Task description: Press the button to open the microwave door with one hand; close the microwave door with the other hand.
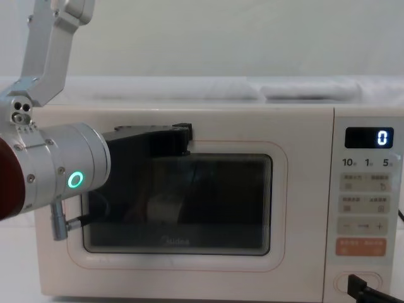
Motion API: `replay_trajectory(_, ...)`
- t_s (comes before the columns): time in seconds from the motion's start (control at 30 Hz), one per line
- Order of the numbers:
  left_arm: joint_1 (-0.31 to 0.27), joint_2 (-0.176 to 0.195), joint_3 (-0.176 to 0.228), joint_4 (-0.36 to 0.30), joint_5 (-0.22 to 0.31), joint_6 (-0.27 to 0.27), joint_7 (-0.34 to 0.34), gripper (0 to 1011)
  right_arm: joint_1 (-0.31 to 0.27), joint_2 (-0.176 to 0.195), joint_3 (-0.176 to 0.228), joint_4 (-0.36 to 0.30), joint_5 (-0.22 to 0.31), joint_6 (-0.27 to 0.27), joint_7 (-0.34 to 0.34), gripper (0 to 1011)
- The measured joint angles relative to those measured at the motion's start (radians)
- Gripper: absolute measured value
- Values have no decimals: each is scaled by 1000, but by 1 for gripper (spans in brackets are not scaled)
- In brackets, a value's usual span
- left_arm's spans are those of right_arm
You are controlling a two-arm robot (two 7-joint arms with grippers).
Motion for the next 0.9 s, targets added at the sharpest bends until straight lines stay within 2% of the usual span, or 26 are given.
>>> replay_trajectory(0.2, 7, -3, -6, -8, 2, -2, 0, 0, 0, 0, 0, 0, 0, 0, 0, 1002)
replay_trajectory(0.4, 41, -1, -19, -58, -8, -14, 7, 0, 0, 0, 0, 0, 0, 0, 0, 1002)
replay_trajectory(0.63, 113, 17, -38, -144, -21, -15, 21, 0, 0, 0, 0, 0, 0, 0, 0, 1002)
replay_trajectory(0.77, 179, 34, -58, -198, -23, -19, 39, 0, 0, 0, 0, 0, 0, 0, 0, 1002)
replay_trajectory(0.9, 239, 40, -85, -231, -23, -49, 56, 0, 0, 0, 0, 0, 0, 0, 0, 1002)
